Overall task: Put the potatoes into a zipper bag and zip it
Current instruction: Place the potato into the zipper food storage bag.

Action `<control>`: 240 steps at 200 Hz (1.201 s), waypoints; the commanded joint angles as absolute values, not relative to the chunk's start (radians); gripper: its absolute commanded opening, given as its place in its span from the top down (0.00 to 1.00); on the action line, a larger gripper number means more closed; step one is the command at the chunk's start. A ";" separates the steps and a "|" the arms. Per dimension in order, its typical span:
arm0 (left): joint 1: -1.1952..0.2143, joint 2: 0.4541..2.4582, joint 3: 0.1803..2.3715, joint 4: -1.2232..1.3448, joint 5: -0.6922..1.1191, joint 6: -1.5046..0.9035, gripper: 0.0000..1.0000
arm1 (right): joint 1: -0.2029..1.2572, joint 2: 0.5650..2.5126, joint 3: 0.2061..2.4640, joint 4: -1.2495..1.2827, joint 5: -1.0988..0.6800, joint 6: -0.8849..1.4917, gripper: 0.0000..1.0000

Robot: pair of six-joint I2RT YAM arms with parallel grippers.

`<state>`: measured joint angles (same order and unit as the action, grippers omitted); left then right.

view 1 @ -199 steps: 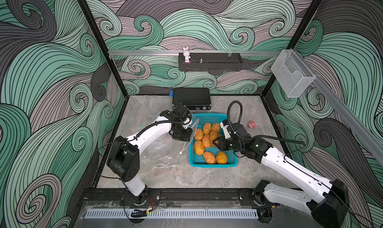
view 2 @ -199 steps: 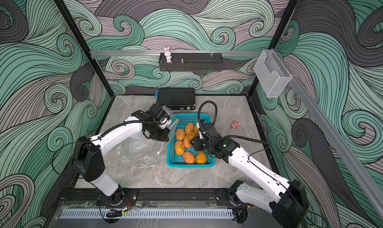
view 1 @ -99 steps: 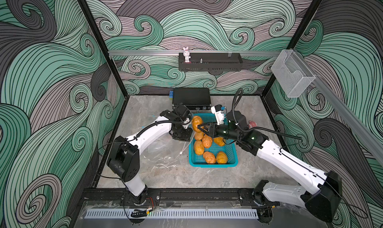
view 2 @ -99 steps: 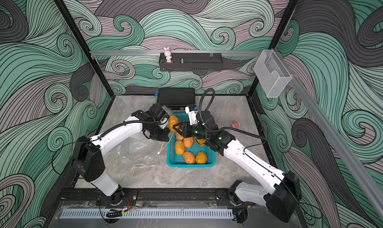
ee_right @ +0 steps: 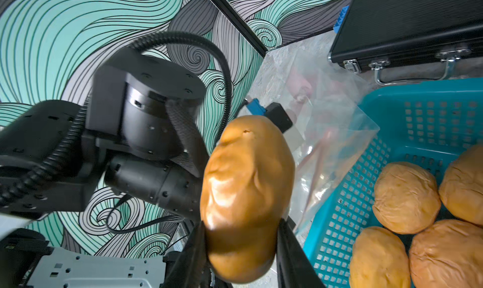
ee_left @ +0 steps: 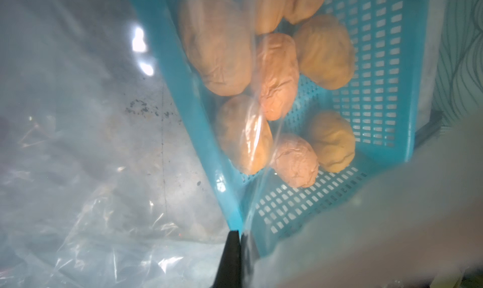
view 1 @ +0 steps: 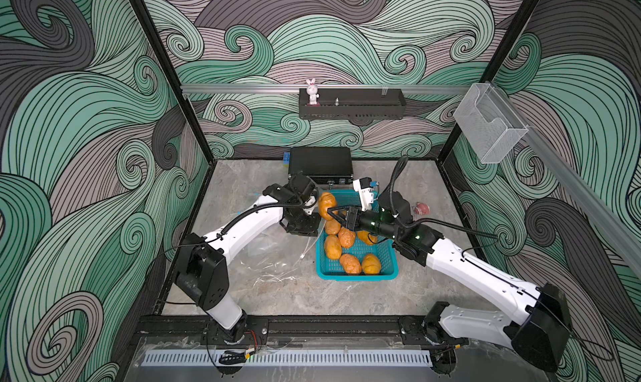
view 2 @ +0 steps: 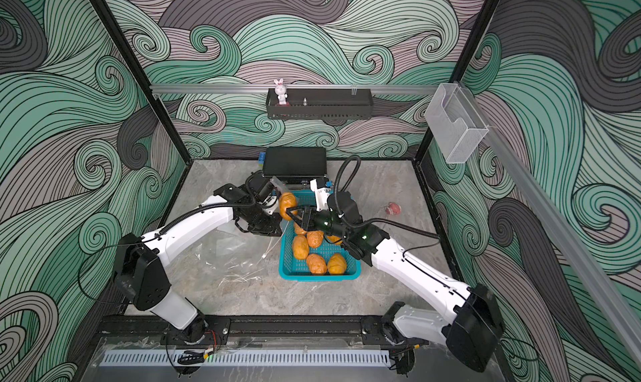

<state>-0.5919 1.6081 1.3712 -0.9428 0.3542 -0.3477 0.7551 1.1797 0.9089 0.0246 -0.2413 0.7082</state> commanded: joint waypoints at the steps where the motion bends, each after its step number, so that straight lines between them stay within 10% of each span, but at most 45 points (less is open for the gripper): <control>1: -0.600 1.585 1.389 -0.932 0.387 -0.345 1.00 | 0.756 1.133 0.876 0.028 -0.200 0.702 0.69; 240: -0.600 1.582 1.465 -0.946 0.388 -0.396 1.00 | 0.760 1.297 0.883 0.011 -0.271 0.681 0.70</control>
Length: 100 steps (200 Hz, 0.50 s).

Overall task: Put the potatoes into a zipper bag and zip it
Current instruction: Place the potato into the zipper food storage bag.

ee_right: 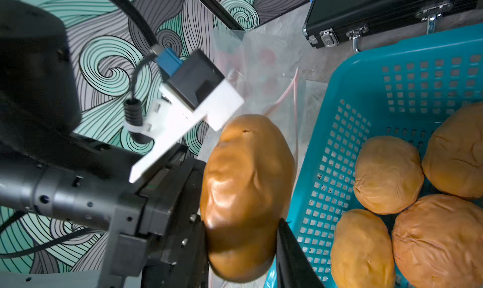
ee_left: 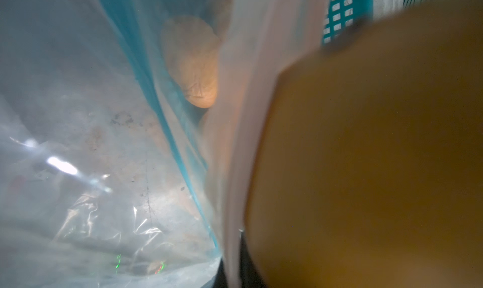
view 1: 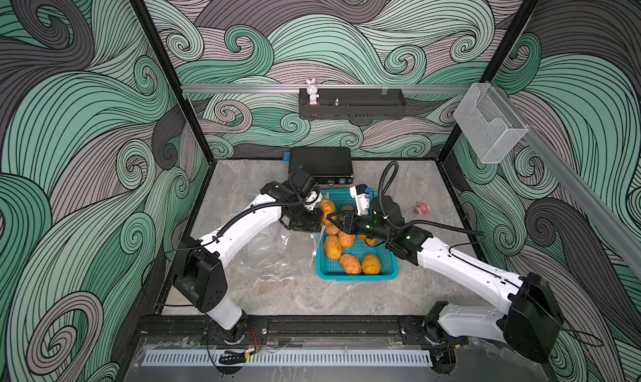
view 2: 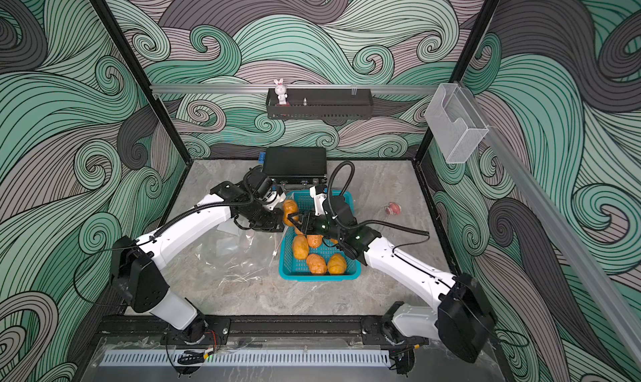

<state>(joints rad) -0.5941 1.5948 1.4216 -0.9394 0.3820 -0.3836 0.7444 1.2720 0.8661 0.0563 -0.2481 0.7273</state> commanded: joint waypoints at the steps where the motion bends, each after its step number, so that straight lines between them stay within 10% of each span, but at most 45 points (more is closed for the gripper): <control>1: -0.600 1.583 1.466 -0.946 0.387 -0.396 1.00 | 0.761 1.297 0.884 0.010 -0.271 0.679 0.70; 100: -0.601 1.576 1.486 -0.969 0.406 -0.370 1.00 | 0.778 1.359 1.006 -0.143 -0.237 0.507 0.68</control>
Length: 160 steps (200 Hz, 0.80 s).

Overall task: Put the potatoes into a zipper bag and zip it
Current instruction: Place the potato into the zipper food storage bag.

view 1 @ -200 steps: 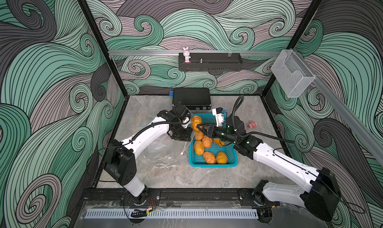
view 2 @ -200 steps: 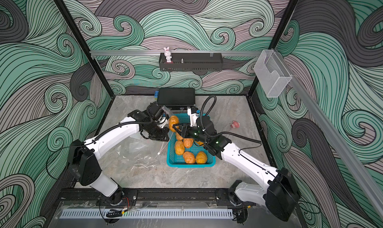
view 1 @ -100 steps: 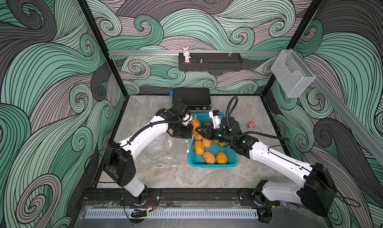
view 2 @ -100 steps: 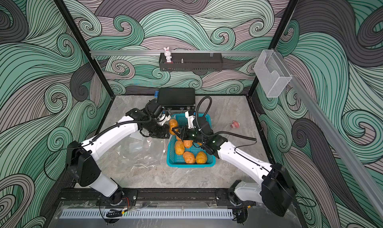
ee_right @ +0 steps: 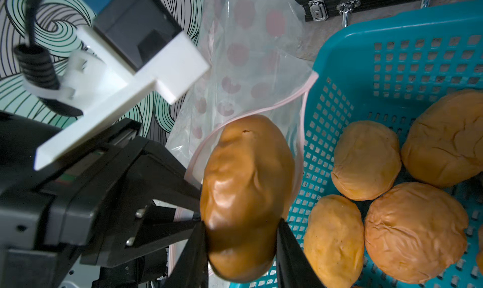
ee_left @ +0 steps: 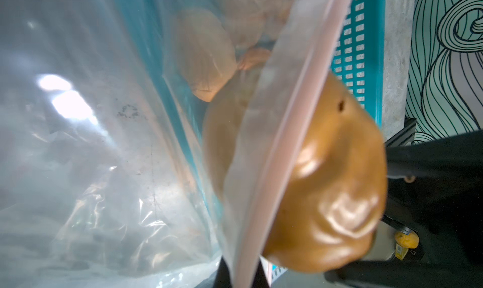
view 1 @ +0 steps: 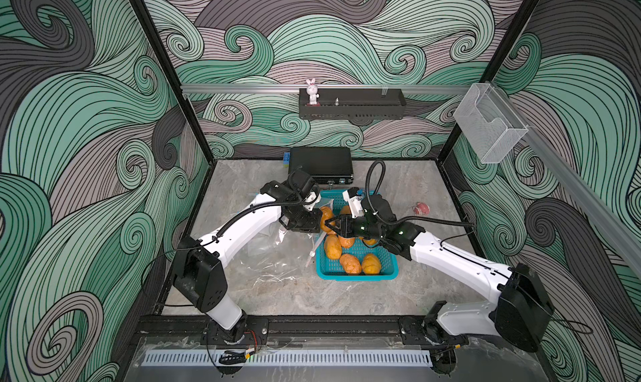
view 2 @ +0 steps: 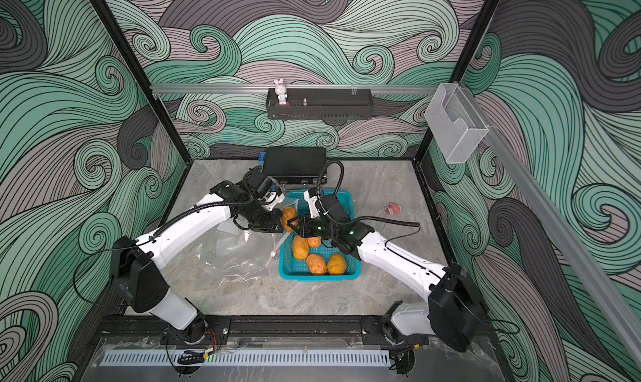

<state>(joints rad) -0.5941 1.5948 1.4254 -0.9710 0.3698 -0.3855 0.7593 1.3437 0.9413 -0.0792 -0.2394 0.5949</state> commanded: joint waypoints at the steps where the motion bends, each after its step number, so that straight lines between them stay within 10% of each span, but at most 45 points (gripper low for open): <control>1: -0.601 1.577 1.487 -0.970 0.406 -0.369 1.00 | 0.778 1.360 1.008 -0.144 -0.236 0.504 0.68; 160: -0.620 1.592 1.544 -1.020 0.380 -0.303 1.00 | 0.784 1.433 1.203 -0.304 -0.160 0.435 0.41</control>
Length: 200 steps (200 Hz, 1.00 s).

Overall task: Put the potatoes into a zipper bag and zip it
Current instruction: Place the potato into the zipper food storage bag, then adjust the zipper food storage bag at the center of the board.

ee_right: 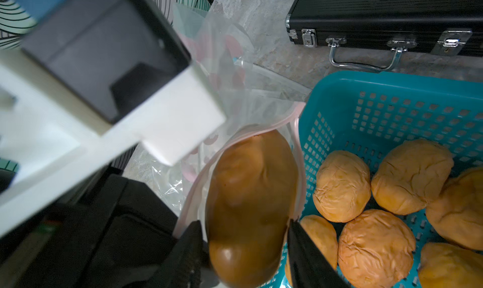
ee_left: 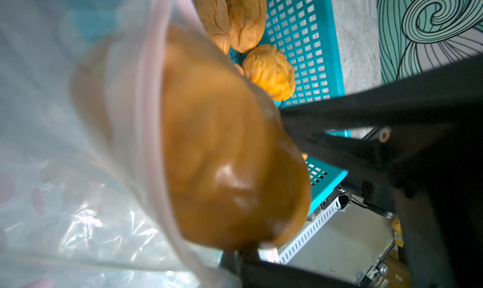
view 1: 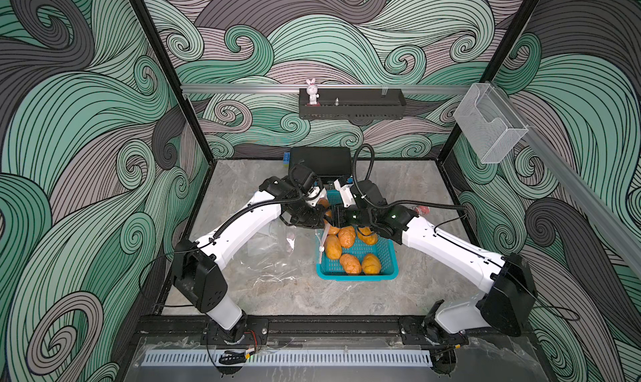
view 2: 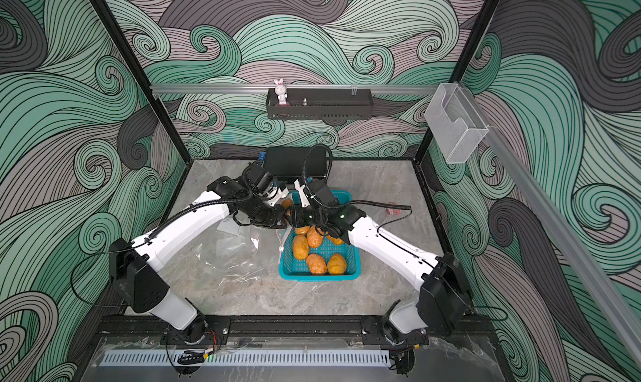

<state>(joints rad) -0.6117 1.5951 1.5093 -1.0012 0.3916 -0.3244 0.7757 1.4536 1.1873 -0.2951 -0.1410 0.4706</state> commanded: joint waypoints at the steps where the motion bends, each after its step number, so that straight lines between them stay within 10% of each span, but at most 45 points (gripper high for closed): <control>1: -0.620 1.592 1.545 -1.020 0.379 -0.302 1.00 | 0.785 1.431 1.203 -0.304 -0.162 0.434 0.41; 126: -0.620 1.563 1.532 -1.004 0.409 -0.293 1.00 | 0.731 1.287 1.077 -0.220 -0.277 0.408 0.58; 200: -0.620 1.545 1.519 -0.983 0.444 -0.291 1.00 | 0.590 1.177 0.953 -0.176 -0.320 0.506 0.49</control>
